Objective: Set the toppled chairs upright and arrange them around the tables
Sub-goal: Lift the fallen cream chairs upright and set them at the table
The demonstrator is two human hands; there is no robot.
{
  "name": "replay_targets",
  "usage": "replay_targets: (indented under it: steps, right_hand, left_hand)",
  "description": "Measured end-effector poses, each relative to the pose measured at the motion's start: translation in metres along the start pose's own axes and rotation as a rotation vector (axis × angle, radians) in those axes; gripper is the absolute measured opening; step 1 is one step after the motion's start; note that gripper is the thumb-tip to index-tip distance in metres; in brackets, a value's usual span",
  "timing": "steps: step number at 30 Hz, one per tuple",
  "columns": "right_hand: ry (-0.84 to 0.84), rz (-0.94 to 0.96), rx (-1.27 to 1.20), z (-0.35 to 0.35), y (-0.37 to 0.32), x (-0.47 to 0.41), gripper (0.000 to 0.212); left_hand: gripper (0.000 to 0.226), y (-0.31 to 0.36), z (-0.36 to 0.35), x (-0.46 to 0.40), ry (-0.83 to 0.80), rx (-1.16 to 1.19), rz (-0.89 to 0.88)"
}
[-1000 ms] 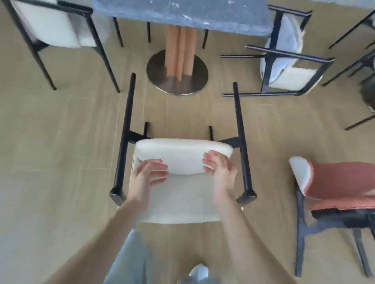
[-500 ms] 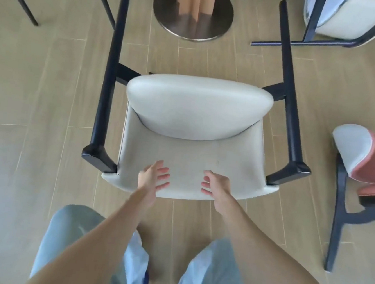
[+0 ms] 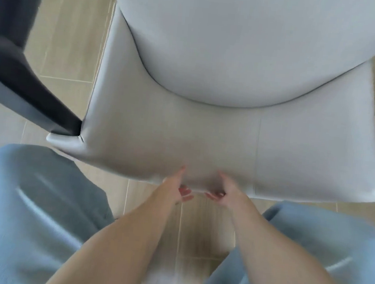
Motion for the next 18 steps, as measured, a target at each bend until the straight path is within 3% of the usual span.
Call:
replay_targets:
  steps: [4, 8, 18]
  right_hand:
    - [-0.009, -0.011, -0.041, 0.012, 0.009, -0.039, 0.065]
    - [-0.023, 0.011, -0.07, 0.015, 0.017, -0.061, 0.054]
    - [-0.012, 0.174, -0.296, 0.014, 0.034, -0.067, 0.102]
  left_hand:
    - [0.071, -0.013, 0.011, -0.036, -0.002, 0.14, -0.022]
    - [0.082, -0.017, 0.02, -0.056, 0.034, 0.287, -0.22]
    - [0.085, -0.02, 0.012, -0.057, -0.068, 0.464, -0.375]
Point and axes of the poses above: each hand's wrist, its own x-axis away from the middle knuckle, its own z-axis out of the back of the hand, y = z × x, the point moved 6 cm from there along -x, towards the middle knuckle, and after that the axes turned 7 degrees about -y, right-handed, at the moved point
